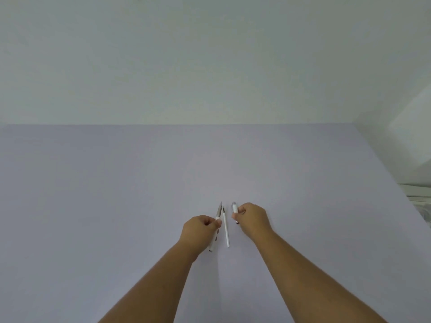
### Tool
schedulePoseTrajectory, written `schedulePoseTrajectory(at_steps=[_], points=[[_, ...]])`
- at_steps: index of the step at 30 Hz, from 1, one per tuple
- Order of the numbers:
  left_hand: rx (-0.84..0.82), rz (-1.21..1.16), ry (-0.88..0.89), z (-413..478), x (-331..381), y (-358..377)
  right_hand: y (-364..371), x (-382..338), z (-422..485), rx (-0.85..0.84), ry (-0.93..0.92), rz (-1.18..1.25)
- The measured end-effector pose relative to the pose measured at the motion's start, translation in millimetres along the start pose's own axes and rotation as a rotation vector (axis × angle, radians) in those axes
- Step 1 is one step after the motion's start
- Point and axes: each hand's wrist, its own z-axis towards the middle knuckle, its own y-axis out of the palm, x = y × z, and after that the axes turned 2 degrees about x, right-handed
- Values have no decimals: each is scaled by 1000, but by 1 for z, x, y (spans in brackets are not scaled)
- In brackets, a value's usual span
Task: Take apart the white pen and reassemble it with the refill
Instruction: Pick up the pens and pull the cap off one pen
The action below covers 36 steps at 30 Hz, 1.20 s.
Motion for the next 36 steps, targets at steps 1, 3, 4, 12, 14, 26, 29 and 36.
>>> schedulePoseTrajectory(at_steps=[1,3,4,12,14,26,29,36], points=[[2,-7,3,-1,1,1,4,2,-2,20,7,11],[4,-13,7,-2,2,2,9,4,-5,49,8,16],[5,-16,4,-2,2,2,11,4,-6,54,-1,7],[16,3,6,-4,0,3,18,5,-7,93,-20,-63],[19,9,14,-4,2,3,18,6,-6,98,-23,-77],[34,111,111,-11,6,2,4,-18,-25,87,-49,303],[33,245,198,-15,8,3,4,-25,-30,6,-20,432],[-98,-5,165,-26,8,-1,-7,-24,-36,-106,22,773]])
